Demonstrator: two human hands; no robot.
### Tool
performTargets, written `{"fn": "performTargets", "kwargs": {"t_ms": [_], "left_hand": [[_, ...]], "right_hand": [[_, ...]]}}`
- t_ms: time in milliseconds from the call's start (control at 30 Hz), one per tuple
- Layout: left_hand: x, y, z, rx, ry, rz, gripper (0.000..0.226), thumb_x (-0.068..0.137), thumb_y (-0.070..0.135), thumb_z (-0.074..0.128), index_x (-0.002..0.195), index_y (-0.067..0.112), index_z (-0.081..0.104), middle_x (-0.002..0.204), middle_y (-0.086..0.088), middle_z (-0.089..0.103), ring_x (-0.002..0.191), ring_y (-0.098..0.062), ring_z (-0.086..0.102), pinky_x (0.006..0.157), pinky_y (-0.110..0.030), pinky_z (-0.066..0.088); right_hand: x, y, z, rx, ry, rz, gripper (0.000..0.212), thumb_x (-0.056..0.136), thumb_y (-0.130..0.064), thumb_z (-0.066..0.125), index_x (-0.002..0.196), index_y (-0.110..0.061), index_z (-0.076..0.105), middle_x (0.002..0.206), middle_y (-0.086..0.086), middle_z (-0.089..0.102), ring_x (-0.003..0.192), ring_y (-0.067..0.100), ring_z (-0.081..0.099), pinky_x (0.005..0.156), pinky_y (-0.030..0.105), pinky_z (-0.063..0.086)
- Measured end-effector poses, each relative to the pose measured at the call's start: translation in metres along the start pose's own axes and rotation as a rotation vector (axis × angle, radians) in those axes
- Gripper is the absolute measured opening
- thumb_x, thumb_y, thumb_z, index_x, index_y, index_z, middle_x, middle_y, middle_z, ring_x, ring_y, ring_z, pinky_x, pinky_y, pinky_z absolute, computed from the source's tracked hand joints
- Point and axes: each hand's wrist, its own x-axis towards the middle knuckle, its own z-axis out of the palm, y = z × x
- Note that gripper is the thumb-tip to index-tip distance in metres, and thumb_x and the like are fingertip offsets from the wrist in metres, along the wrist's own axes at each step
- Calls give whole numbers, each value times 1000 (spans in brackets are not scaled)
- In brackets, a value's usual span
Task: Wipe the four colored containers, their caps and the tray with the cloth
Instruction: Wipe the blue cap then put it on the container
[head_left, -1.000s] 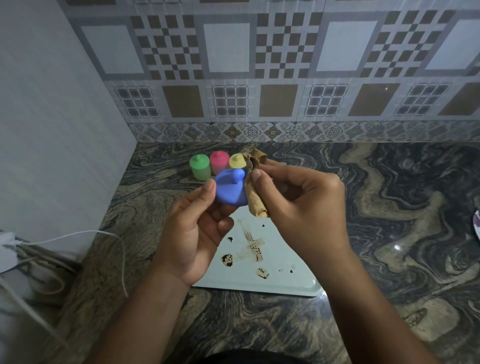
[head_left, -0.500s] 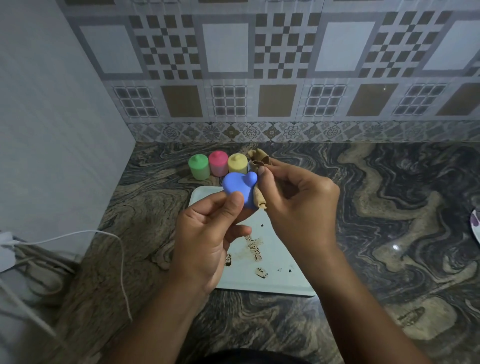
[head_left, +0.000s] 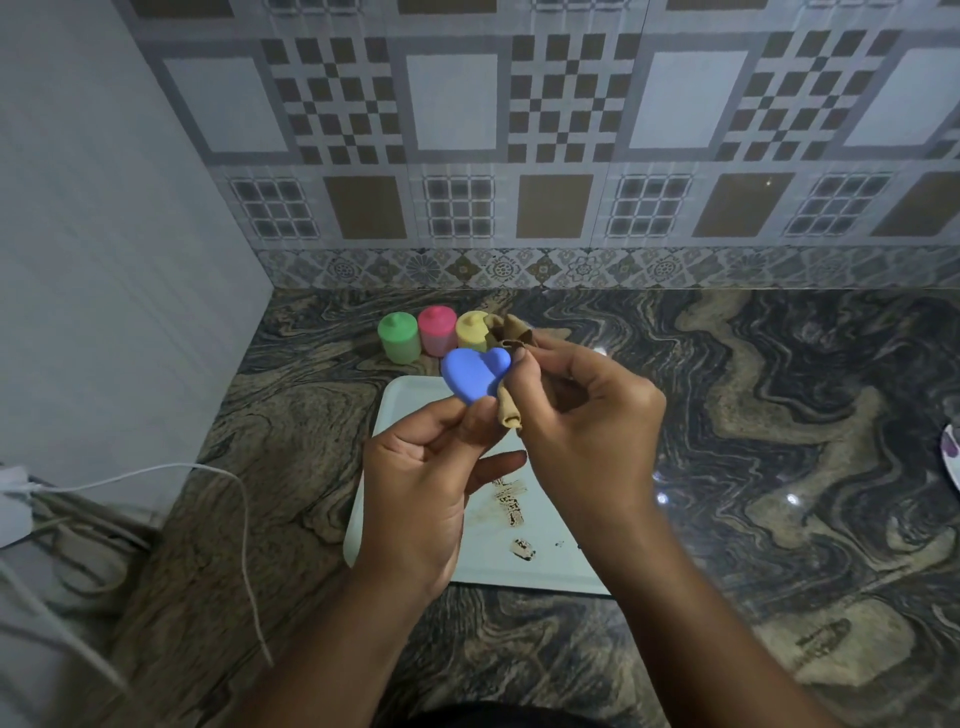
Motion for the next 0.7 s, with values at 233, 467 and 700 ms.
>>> {"fn": "performTargets", "kwargs": {"t_ms": [233, 467, 700], "left_hand": [[-2, 4, -5, -84, 25, -76, 19, 79, 19, 62, 77, 20, 81, 87, -4, 79, 79, -11, 75, 52, -17, 52], [7, 11, -11, -211, 17, -163, 32, 80, 28, 62, 105, 12, 73, 99, -4, 77, 80, -7, 73, 54, -17, 52], [13, 8, -16, -263, -79, -109, 46, 92, 34, 57, 128, 7, 63, 127, -15, 67, 113, -21, 66, 80, -31, 57]], "right_hand": [[14, -2, 4, -55, 13, -49, 12, 88, -17, 72, 82, -8, 79, 78, -2, 78, 65, 29, 73, 60, 43, 59], [17, -14, -11, 160, -114, 144, 7, 94, -9, 73, 91, -13, 78, 77, -8, 79, 65, 3, 73, 59, 22, 56], [4, -12, -12, 100, -167, 24, 11, 94, -22, 72, 100, -24, 81, 67, 20, 71, 57, 41, 65, 52, 50, 53]]}}
